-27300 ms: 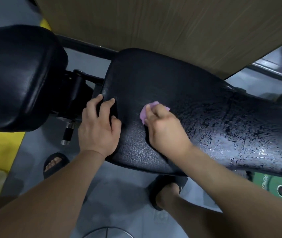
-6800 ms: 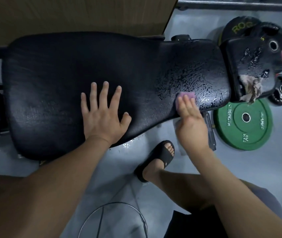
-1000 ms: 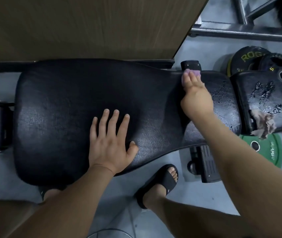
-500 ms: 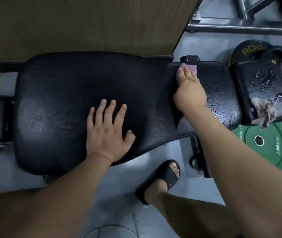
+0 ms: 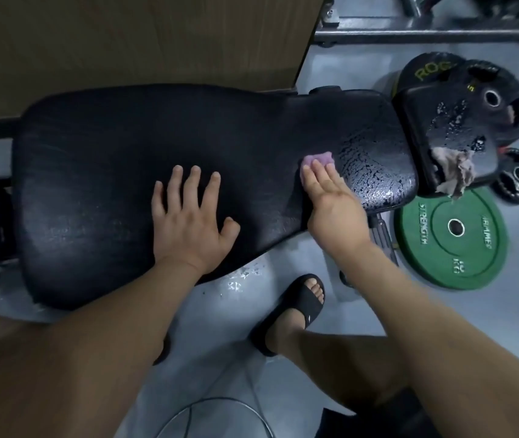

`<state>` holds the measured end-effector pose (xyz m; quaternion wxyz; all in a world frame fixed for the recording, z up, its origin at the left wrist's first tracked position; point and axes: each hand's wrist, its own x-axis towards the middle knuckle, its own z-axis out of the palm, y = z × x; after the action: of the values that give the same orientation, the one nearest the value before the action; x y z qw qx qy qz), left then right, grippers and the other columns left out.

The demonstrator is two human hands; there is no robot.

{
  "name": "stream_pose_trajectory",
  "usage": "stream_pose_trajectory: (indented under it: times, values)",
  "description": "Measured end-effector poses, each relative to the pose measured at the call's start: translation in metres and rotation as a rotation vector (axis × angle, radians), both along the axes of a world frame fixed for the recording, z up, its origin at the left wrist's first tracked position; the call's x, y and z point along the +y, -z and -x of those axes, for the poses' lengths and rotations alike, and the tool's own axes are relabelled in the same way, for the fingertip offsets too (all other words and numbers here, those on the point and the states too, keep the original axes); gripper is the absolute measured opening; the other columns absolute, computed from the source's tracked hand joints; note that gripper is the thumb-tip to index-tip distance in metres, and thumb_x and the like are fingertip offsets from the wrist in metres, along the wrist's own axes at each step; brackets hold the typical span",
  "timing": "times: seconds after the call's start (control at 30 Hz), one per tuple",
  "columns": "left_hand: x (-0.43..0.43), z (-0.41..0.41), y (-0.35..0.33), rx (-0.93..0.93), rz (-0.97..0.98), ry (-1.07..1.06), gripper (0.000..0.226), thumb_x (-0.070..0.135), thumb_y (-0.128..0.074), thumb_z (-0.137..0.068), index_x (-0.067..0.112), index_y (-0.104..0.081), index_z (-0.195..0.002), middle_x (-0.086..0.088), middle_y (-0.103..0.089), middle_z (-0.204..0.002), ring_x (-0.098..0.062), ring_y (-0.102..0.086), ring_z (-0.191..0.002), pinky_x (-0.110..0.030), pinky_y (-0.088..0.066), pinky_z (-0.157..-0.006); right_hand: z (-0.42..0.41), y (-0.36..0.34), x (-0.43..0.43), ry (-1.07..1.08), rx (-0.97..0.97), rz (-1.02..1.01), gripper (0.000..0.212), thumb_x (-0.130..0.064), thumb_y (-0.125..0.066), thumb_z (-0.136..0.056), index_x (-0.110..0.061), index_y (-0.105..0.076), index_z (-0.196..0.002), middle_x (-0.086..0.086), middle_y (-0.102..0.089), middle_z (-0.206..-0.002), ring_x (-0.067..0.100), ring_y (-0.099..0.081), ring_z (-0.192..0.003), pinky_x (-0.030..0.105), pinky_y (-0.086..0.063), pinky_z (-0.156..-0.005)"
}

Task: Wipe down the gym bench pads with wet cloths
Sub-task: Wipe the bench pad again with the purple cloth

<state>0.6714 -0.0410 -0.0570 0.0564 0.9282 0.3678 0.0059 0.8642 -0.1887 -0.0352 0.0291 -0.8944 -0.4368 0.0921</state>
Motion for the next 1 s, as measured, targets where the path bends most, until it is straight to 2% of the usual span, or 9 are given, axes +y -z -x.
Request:
stream_pose_trajectory:
  times: [0.1, 0.17, 0.3, 0.43, 0.6, 0.73, 0.83, 0.93, 1.0]
  values:
    - [0.000, 0.000, -0.005, 0.056, 0.010, 0.022, 0.078, 0.056, -0.033, -0.090, 0.020, -0.024, -0.159, -0.013, -0.022, -0.166, -0.035, -0.008, -0.156, -0.060, -0.011, -0.124, 0.039, 0.001, 0.005, -0.068, -0.049, -0.036, 0.072, -0.004, -0.031, -0.075, 0.004, -0.052, -0.143, 0.021, -0.051, -0.149, 0.039, -0.043, -0.142, 0.038, -0.027, -0.123]
    - [0.000, -0.001, -0.008, 0.084, 0.018, 0.031, 0.079, 0.055, -0.031, -0.090, 0.017, -0.026, -0.159, -0.014, -0.023, -0.165, -0.038, -0.009, -0.155, -0.062, -0.011, -0.123, 0.055, 0.002, -0.007, -0.159, -0.044, -0.024, 0.074, -0.009, -0.025, -0.076, 0.000, -0.054, -0.143, 0.018, -0.054, -0.148, 0.036, -0.046, -0.141, 0.038, -0.032, -0.121]
    - [-0.013, -0.028, -0.019, 0.006, 0.025, 0.090, 0.070, 0.048, -0.043, -0.087, 0.012, -0.042, -0.147, -0.012, -0.033, -0.159, -0.041, -0.021, -0.150, -0.063, -0.013, -0.123, 0.040, 0.004, -0.033, -0.129, 0.012, -0.002, 0.075, 0.004, -0.045, -0.084, -0.012, -0.036, -0.157, 0.006, -0.035, -0.162, 0.026, -0.026, -0.153, 0.032, -0.018, -0.125]
    - [-0.033, -0.076, -0.015, -0.023, 0.095, 0.275, 0.066, 0.046, -0.042, -0.093, 0.023, -0.034, -0.154, -0.009, -0.021, -0.166, -0.035, -0.013, -0.155, -0.060, -0.008, -0.125, 0.021, 0.006, -0.051, -0.067, 0.011, -0.008, 0.077, 0.007, -0.042, -0.087, -0.014, -0.026, -0.160, 0.004, -0.026, -0.166, 0.024, -0.017, -0.156, 0.028, -0.008, -0.126]
    - [-0.043, -0.087, -0.001, -0.031, 0.030, 0.234, 0.067, 0.051, -0.041, -0.094, 0.028, -0.031, -0.156, -0.008, -0.026, -0.165, -0.034, -0.013, -0.155, -0.061, -0.008, -0.124, -0.019, 0.015, -0.084, -0.168, -0.043, -0.016, 0.078, -0.002, -0.025, -0.079, -0.011, -0.039, -0.155, 0.008, -0.039, -0.160, 0.029, -0.033, -0.150, 0.037, -0.025, -0.124]
    - [-0.045, -0.088, 0.001, -0.028, 0.013, 0.230, 0.068, 0.052, -0.042, -0.094, 0.028, -0.031, -0.156, -0.008, -0.026, -0.165, -0.033, -0.011, -0.156, -0.060, -0.008, -0.125, -0.064, 0.012, -0.108, 0.012, -0.027, -0.006, 0.080, 0.006, -0.041, -0.080, -0.010, -0.033, -0.158, 0.009, -0.031, -0.164, 0.031, -0.024, -0.154, 0.043, -0.027, -0.124]
    - [-0.046, -0.088, 0.003, -0.043, 0.016, 0.218, 0.068, 0.051, -0.044, -0.092, 0.028, -0.033, -0.155, -0.008, -0.028, -0.164, -0.033, -0.012, -0.156, -0.059, -0.008, -0.125, -0.046, 0.018, -0.091, 0.173, -0.014, -0.073, 0.081, 0.007, -0.045, -0.077, -0.005, -0.034, -0.157, 0.014, -0.031, -0.164, 0.037, -0.020, -0.154, 0.043, -0.022, -0.126]
    - [-0.046, -0.089, 0.002, -0.057, 0.017, 0.210, 0.068, 0.052, -0.042, -0.090, 0.027, -0.036, -0.154, -0.009, -0.031, -0.163, -0.033, -0.015, -0.155, -0.059, -0.009, -0.125, -0.030, 0.025, -0.090, -0.045, -0.014, -0.089, 0.084, 0.005, -0.061, -0.073, -0.006, -0.041, -0.153, 0.014, -0.039, -0.159, 0.037, -0.031, -0.150, 0.045, -0.027, -0.123]
    - [-0.046, -0.089, 0.002, -0.061, 0.013, 0.207, 0.068, 0.052, -0.042, -0.090, 0.027, -0.037, -0.153, -0.009, -0.032, -0.162, -0.033, -0.015, -0.155, -0.059, -0.010, -0.125, -0.053, 0.021, -0.106, -0.139, -0.032, -0.046, 0.092, 0.006, -0.068, -0.070, -0.009, -0.038, -0.155, 0.012, -0.037, -0.161, 0.032, -0.030, -0.151, 0.041, -0.022, -0.124]
